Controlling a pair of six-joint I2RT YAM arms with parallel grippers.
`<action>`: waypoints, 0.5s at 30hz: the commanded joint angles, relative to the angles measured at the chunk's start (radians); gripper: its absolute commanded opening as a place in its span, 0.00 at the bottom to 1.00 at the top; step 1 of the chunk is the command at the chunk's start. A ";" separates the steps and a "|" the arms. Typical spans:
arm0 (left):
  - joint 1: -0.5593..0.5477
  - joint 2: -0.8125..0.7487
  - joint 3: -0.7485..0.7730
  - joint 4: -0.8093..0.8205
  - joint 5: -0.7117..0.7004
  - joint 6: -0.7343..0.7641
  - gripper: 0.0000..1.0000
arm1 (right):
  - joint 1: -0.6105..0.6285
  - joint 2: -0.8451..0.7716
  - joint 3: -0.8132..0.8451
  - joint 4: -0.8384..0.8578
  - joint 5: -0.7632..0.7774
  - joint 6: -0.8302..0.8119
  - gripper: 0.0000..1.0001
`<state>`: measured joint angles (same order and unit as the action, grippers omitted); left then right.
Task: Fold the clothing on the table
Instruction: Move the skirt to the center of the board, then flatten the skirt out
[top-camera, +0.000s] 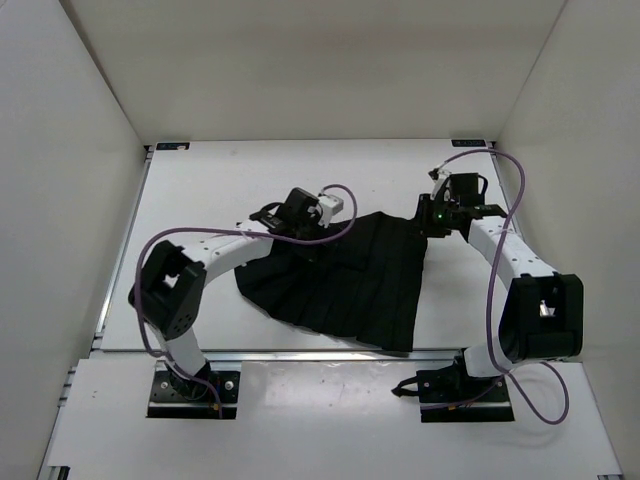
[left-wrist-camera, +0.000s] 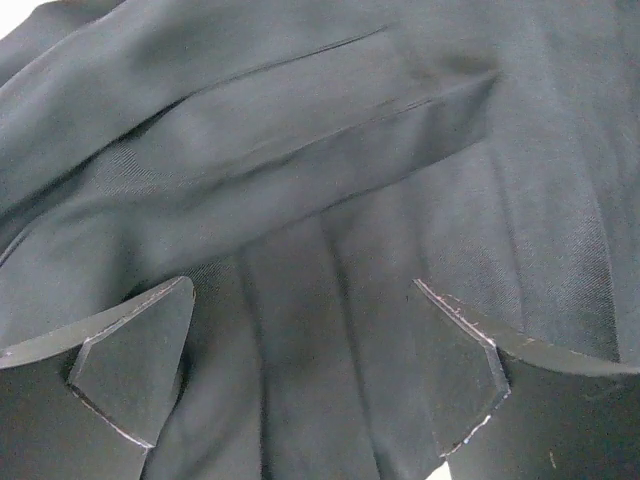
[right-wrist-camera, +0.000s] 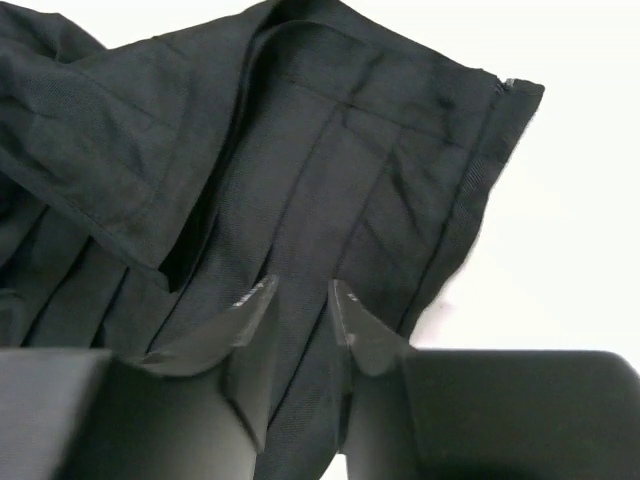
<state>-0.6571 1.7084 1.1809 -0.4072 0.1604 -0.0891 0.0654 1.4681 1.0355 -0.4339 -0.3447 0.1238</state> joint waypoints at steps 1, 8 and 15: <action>-0.004 0.028 0.077 0.057 0.033 0.129 0.99 | -0.024 -0.075 -0.037 0.000 0.013 -0.003 0.27; -0.067 0.164 0.201 0.087 0.038 0.169 0.99 | -0.130 -0.147 -0.173 0.023 0.009 0.019 0.43; -0.114 0.261 0.260 0.074 0.034 0.193 0.98 | -0.177 -0.105 -0.175 0.059 0.003 -0.006 0.52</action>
<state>-0.7528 1.9720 1.4124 -0.3283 0.1844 0.0700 -0.1032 1.3472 0.8536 -0.4305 -0.3317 0.1303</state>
